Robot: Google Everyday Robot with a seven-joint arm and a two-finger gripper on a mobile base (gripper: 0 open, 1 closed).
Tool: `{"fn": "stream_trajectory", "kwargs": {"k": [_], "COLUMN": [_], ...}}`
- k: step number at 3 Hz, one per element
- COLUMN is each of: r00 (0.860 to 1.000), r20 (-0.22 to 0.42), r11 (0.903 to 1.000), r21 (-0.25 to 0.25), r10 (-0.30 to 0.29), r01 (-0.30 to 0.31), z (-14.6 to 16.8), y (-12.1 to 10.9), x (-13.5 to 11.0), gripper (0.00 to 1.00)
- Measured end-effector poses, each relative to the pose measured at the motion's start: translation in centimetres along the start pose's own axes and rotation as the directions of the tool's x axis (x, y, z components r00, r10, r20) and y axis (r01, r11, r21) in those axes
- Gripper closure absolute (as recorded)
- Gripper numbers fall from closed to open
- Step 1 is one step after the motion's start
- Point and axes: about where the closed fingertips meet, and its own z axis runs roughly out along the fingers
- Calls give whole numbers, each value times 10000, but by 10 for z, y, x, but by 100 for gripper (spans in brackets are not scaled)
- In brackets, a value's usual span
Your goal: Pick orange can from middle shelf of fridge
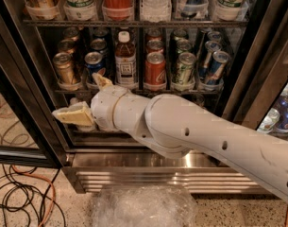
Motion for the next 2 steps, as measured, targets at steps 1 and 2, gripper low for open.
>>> {"fn": "stream_trajectory", "kwargs": {"k": [1, 2], "r00": [10000, 10000], "r20": [0, 44], "r11": [10000, 9999], "r21": [0, -117], "r10": [0, -43], "r01": [0, 44], "z": [0, 9], "y": [0, 6], "x": [0, 3], "gripper": [31, 27]}}
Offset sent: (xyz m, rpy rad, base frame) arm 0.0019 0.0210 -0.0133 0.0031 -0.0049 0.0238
